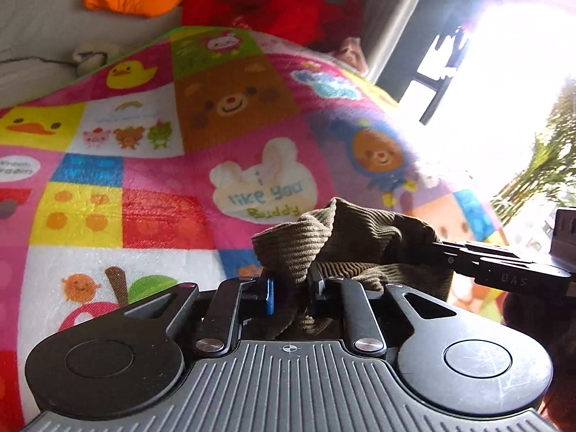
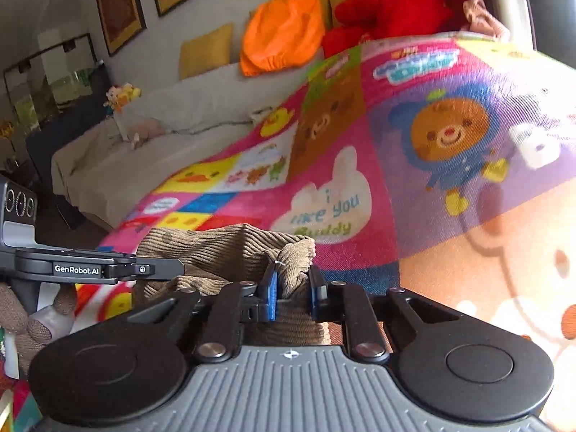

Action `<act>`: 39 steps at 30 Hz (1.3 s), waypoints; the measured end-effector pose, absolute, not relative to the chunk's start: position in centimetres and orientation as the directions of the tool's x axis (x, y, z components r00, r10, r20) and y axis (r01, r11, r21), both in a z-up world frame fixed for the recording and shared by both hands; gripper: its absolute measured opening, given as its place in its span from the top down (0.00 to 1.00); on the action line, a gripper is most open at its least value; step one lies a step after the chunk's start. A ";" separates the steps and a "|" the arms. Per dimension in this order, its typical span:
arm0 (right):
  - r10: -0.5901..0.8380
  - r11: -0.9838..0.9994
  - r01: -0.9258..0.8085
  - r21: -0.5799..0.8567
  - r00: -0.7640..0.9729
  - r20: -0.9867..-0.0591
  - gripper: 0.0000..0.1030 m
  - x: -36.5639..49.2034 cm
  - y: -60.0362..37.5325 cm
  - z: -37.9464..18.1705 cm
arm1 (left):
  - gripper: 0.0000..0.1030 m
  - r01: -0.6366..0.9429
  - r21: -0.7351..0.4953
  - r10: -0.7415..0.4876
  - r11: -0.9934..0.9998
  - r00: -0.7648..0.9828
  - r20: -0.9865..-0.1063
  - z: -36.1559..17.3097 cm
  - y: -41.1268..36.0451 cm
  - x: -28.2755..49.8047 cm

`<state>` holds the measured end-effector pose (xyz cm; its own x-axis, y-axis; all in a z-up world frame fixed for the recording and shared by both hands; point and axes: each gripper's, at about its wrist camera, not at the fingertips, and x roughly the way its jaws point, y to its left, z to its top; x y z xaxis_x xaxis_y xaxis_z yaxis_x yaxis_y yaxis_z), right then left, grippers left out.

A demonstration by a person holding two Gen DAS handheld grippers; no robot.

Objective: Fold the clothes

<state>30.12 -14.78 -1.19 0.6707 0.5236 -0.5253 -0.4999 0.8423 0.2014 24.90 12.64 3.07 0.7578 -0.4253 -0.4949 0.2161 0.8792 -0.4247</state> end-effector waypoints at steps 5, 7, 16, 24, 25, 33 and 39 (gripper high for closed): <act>0.579 0.803 -0.577 0.150 0.695 -0.427 0.86 20.6 -16.8 3.3 | 0.83 0.332 -0.397 -0.487 0.856 0.777 -0.399 7.4 12.2 15.4; 0.589 0.790 -0.603 0.113 0.694 -0.415 0.87 16.7 -17.1 3.6 | 0.83 0.360 -0.374 -0.498 0.855 0.773 -0.393 7.9 11.9 11.8; 0.534 0.773 -0.634 -0.007 0.657 -0.532 0.88 5.3 -17.1 -2.9 | 0.65 0.439 -0.302 -0.532 0.846 0.661 -0.528 2.6 10.8 2.2; 0.485 0.792 -0.611 -0.020 0.647 -0.589 0.88 4.7 -17.3 -6.6 | 0.17 0.512 -0.267 -0.577 0.816 0.716 -0.392 6.0 12.9 1.1; 0.482 0.791 -0.611 -0.024 0.647 -0.591 0.88 4.8 -17.2 -6.8 | 0.17 0.517 -0.272 -0.584 0.812 0.727 -0.361 6.7 12.9 1.7; 0.463 0.813 -0.583 -0.012 0.657 -0.595 0.86 4.3 -17.8 -6.7 | 0.12 0.477 -0.410 -0.605 0.777 0.745 -0.281 8.3 9.3 12.7; 0.462 0.870 -0.484 0.091 0.738 -0.491 0.69 4.4 -21.7 -3.1 | 0.13 0.508 -0.430 -0.665 0.746 0.588 -0.460 3.9 6.2 15.6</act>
<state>4.44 -21.73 -3.08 0.7384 0.4621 -0.4911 -0.4843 0.8702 0.0908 15.62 6.16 3.85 0.5885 -0.6652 -0.4596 0.5082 0.7465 -0.4296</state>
